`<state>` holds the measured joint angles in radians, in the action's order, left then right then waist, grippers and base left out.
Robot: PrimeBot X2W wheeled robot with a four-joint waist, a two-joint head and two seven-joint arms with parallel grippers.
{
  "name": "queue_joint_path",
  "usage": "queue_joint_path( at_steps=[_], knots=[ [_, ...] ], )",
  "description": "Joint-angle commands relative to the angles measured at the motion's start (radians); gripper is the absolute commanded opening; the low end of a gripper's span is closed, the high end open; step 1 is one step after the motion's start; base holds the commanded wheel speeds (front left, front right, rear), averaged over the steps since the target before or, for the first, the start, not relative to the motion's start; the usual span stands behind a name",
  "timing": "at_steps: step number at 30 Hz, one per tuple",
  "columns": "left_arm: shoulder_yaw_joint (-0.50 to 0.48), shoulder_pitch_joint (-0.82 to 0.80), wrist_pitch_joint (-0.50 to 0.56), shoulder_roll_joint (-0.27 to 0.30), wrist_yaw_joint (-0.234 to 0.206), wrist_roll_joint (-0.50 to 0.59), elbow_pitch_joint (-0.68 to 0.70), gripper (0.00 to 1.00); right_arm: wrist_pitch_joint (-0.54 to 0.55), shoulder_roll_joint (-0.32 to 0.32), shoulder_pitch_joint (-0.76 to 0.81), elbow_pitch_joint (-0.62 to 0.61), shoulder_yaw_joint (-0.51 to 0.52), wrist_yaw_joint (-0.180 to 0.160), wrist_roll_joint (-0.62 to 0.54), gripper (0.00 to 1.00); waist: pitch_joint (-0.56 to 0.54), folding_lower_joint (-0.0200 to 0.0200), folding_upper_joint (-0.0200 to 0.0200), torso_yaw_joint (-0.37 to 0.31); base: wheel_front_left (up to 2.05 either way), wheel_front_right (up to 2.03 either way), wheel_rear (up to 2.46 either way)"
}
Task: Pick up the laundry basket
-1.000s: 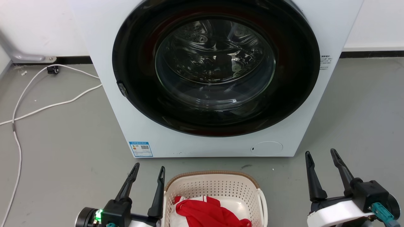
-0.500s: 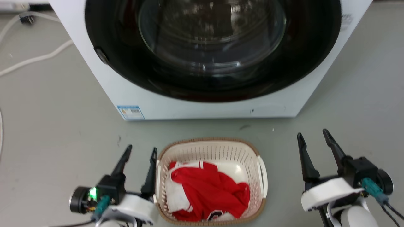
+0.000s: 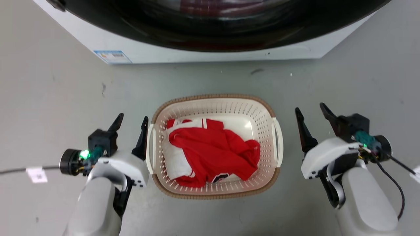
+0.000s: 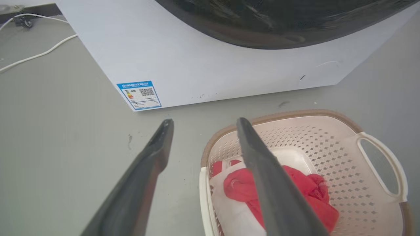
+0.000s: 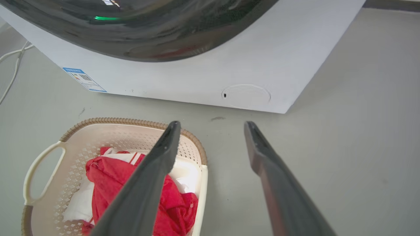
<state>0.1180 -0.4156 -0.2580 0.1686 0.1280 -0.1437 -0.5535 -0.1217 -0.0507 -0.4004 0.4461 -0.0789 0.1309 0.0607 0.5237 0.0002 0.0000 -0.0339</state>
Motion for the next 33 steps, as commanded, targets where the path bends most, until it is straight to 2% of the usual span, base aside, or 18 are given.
queue_joint_path(
  at_steps=[1,4,8,11,14,25,33],
  knots=[
    [0.007,-0.034,0.007,0.005,0.002,-0.008,-0.03,1.0,0.012,0.001,-0.028,0.026,-0.01,0.0,0.006,1.0,0.05,-0.0002,0.0,0.0,0.0,0.0,0.0],
    [0.056,-0.109,0.051,0.016,0.002,-0.048,-0.141,1.0,0.061,0.0,-0.094,0.119,-0.03,0.0,-0.013,1.0,0.088,-0.0002,0.0,0.0,0.0,0.0,0.0],
    [0.147,-0.196,0.101,0.038,0.003,-0.12,-0.251,1.0,0.125,0.0,-0.17,0.24,-0.038,0.0,0.037,1.0,0.135,-0.0002,0.0,0.004,0.0,0.0,0.0],
    [0.193,-0.25,0.143,0.05,0.003,-0.178,-0.32,1.0,0.162,0.001,-0.228,0.321,-0.047,0.0,0.002,1.0,0.169,-0.0002,0.0,0.006,0.0,0.0,0.0],
    [0.251,-0.292,0.171,0.058,0.003,-0.226,-0.363,1.0,0.195,0.0,-0.272,0.394,-0.055,0.0,0.05,1.0,0.2,-0.0002,0.0,0.014,0.0,0.0,0.0],
    [0.472,-0.398,0.283,0.108,0.003,-0.417,-0.414,1.0,0.252,0.0,-0.437,0.604,-0.111,0.0,0.098,1.0,0.275,-0.0002,0.0,0.031,0.0,0.0,0.0],
    [0.621,-0.451,0.348,0.142,0.003,-0.529,-0.41,1.0,0.263,0.0,-0.505,0.698,-0.145,0.0,0.123,1.0,0.304,-0.0002,0.0,0.038,0.0,0.0,0.0]
  ],
)
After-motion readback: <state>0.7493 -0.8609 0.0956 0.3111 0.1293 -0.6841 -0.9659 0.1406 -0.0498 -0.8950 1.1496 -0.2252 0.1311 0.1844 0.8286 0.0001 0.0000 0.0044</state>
